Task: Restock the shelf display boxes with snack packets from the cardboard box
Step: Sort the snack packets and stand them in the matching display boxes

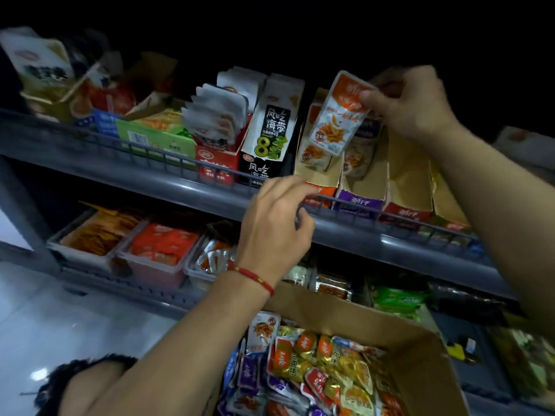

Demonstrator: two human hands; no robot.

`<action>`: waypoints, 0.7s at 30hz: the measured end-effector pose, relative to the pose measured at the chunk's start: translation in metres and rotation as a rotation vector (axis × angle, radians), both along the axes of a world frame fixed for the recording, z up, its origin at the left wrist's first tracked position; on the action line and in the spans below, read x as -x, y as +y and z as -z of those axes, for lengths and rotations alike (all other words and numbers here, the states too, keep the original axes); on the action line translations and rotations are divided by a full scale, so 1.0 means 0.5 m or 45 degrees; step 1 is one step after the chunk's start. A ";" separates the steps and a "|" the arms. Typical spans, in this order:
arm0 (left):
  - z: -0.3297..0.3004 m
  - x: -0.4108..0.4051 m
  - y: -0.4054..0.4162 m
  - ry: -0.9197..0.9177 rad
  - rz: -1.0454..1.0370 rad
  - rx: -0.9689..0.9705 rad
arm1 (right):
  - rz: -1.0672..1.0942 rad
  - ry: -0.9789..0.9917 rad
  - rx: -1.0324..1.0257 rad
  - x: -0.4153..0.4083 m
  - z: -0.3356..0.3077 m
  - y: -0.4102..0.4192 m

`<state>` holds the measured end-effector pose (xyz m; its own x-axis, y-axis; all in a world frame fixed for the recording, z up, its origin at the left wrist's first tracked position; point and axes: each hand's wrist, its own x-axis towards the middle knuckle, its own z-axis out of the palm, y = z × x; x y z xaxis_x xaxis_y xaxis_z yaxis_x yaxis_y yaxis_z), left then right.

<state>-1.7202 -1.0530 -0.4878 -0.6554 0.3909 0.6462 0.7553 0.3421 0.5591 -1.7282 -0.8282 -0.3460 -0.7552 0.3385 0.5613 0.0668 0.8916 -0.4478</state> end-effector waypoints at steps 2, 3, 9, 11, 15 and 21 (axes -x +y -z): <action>-0.002 -0.005 0.007 -0.006 0.017 0.002 | 0.008 -0.049 -0.053 0.022 0.015 -0.002; -0.004 -0.008 0.008 -0.020 0.021 0.004 | 0.000 -0.079 -0.041 0.032 0.025 -0.005; -0.012 -0.013 0.003 -0.099 0.048 0.043 | 0.004 -0.212 0.055 0.073 0.078 -0.017; -0.014 -0.012 0.001 -0.124 0.045 0.051 | 0.018 -0.242 0.054 0.082 0.085 -0.015; -0.016 -0.012 -0.002 -0.153 0.044 0.053 | 0.105 -0.256 -0.075 0.097 0.088 0.000; -0.016 -0.013 -0.003 -0.160 0.051 0.054 | 0.243 -0.264 -0.263 0.111 0.098 0.011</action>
<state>-1.7139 -1.0544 -0.4798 -0.7138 0.4432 0.5423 0.6934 0.3385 0.6360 -1.7836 -0.8229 -0.3951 -0.7942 0.3799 0.4742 0.3119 0.9247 -0.2185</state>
